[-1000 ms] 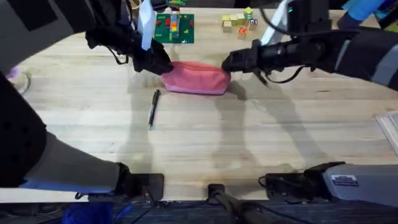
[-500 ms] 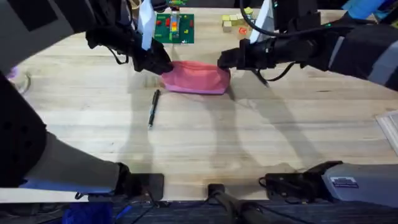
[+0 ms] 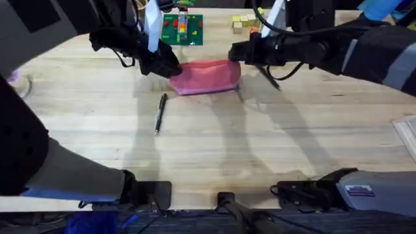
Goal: Unzip the bag, pick up the pens from the table one at a time and place them inside, then zip the bag closed.
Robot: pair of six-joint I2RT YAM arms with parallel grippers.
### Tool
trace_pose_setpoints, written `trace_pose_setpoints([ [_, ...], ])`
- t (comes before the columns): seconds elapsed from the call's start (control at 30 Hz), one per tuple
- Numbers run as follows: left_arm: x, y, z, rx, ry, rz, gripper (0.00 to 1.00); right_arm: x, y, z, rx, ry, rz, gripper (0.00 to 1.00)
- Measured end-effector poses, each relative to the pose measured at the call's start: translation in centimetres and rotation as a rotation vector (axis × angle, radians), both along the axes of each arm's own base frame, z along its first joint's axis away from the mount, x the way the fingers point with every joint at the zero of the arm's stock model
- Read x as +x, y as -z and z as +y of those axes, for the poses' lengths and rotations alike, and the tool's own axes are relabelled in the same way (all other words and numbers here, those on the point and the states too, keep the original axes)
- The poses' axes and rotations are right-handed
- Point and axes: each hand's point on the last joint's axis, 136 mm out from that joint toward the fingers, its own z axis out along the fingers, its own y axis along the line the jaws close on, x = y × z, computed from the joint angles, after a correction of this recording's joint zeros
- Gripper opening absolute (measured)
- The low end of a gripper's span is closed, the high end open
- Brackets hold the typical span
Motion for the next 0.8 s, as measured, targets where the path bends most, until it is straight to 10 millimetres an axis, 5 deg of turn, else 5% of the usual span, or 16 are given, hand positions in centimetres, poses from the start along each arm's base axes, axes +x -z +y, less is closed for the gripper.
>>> trace_pose_setpoints([
  [0.8,-0.1,-0.2,-0.2,-0.020,0.004,0.003,0.042,-1.6,0.7,5.2,-0.020,-0.038,-0.015,0.032],
])
